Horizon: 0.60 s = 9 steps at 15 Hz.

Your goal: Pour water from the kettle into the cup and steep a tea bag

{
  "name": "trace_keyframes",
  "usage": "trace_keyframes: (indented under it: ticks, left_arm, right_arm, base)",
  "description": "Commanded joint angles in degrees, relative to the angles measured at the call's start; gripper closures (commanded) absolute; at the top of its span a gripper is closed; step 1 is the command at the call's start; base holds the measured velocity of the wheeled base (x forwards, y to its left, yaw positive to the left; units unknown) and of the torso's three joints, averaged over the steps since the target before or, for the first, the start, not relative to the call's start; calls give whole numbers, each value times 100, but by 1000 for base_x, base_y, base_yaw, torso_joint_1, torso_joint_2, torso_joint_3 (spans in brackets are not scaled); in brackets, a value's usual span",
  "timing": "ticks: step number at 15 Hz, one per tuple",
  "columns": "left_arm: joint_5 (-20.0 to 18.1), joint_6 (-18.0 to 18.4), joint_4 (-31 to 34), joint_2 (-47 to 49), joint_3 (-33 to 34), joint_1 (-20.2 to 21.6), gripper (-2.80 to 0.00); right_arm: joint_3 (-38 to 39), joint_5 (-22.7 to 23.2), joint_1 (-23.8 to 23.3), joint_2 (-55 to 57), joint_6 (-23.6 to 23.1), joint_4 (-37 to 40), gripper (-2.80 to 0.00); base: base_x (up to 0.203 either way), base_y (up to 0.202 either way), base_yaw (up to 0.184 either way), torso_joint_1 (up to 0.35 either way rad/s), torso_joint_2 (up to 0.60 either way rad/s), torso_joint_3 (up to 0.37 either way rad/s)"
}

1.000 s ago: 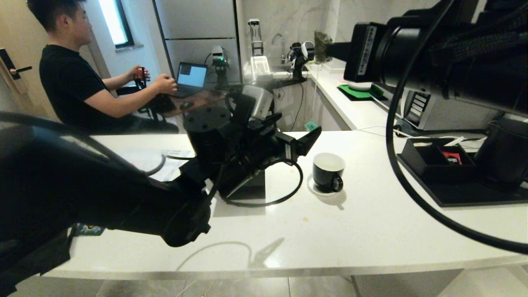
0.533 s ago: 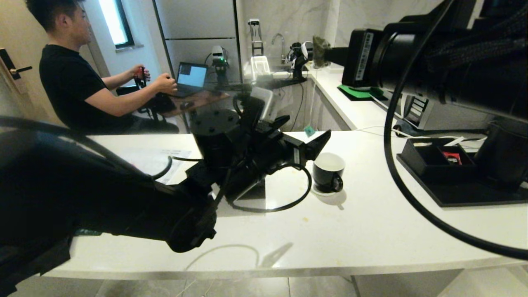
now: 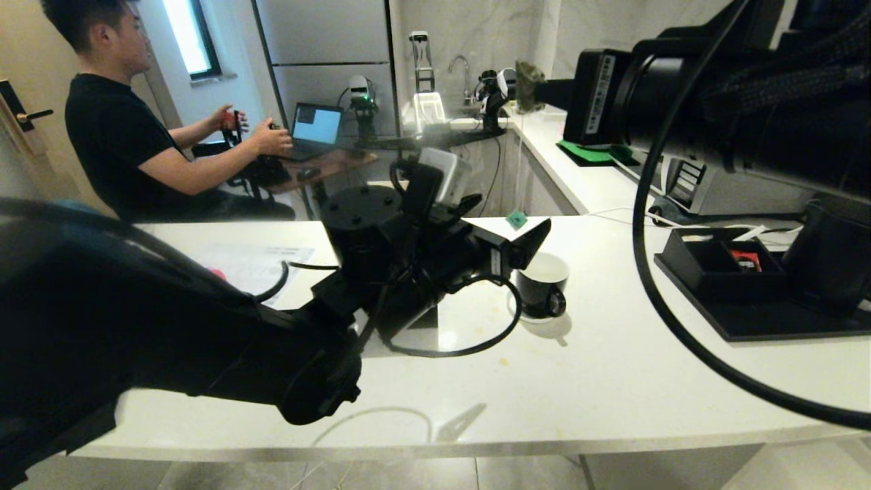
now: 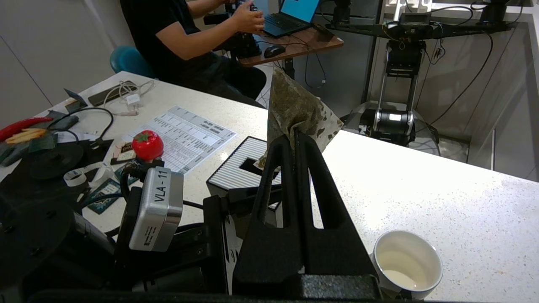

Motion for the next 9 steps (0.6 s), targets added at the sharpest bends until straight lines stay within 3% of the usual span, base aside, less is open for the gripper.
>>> trace_keyframes:
  ticks: [1, 9]
  left_arm:
    - [1, -4, -39, 3, 7, 0, -280]
    - [-17, -13, -214, 78, -2, 0, -280]
  right_arm:
    - [-2, -8, 3, 21, 1, -8, 0]
    - [-2, -8, 3, 21, 1, -8, 0]
  base:
    - [0, 0, 0, 0, 0, 0]
    - [0, 0, 0, 0, 0, 0]
